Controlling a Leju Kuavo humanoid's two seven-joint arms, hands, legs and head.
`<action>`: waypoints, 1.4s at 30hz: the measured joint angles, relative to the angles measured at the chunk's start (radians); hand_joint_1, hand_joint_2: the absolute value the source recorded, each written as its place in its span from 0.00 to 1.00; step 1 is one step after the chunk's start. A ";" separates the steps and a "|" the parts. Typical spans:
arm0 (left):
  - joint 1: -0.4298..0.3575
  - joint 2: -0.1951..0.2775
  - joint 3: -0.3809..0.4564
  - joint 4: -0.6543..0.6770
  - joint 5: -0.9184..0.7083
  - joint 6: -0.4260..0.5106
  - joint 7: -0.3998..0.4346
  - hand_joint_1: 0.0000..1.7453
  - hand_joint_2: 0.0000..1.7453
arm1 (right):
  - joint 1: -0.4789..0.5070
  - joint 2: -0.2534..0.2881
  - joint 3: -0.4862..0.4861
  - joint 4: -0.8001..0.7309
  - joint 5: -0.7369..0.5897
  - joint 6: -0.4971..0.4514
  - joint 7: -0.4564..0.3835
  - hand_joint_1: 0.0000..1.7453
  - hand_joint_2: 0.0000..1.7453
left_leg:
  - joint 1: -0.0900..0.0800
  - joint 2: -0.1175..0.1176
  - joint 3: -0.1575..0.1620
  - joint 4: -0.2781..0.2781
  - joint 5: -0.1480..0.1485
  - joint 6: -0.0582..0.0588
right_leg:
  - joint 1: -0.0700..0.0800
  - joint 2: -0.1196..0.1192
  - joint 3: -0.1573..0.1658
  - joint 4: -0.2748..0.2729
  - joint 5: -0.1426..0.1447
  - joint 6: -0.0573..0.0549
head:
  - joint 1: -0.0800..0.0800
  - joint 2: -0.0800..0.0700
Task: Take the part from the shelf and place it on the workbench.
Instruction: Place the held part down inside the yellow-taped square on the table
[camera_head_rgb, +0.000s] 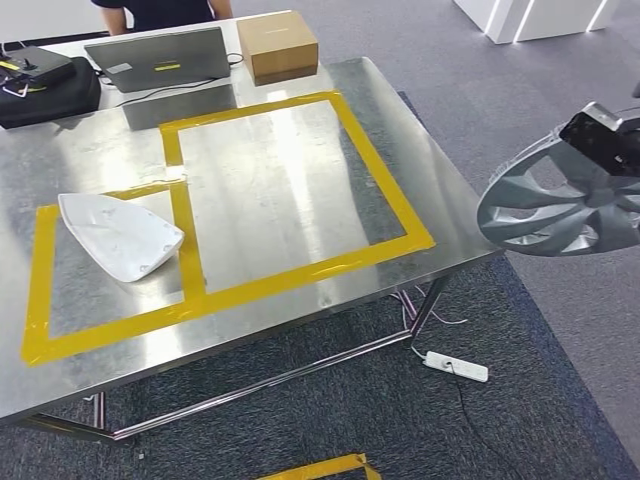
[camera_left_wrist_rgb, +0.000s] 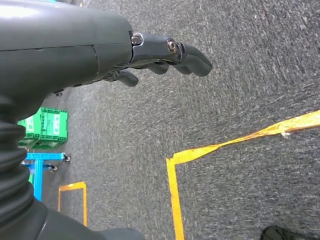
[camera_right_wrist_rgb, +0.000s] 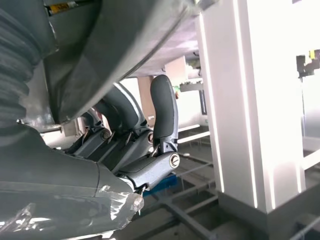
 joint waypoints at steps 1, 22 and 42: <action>0.000 0.003 0.000 0.000 0.000 -0.001 0.002 0.00 1.00 | 0.006 0.009 -0.001 0.010 0.007 -0.003 0.000 1.00 1.00 | 0.000 0.000 0.000 0.000 0.000 0.000 | 0.000 0.000 0.000 0.000 0.000 0.000 | 0.000 0.000; -0.003 0.031 -0.027 0.000 0.007 -0.008 0.020 0.00 1.00 | -0.024 0.163 0.010 0.095 0.017 -0.002 -0.051 1.00 1.00 | 0.000 0.001 -0.001 0.000 0.000 -0.001 | 0.000 0.001 -0.001 0.000 0.001 -0.001 | 0.000 0.000; -0.011 0.051 -0.057 0.000 0.033 -0.067 -0.014 0.00 1.00 | -0.435 0.385 0.249 0.223 0.008 0.095 0.008 1.00 1.00 | 0.001 0.002 -0.001 0.000 0.001 -0.001 | 0.001 0.001 -0.001 0.001 0.001 -0.002 | 0.000 0.000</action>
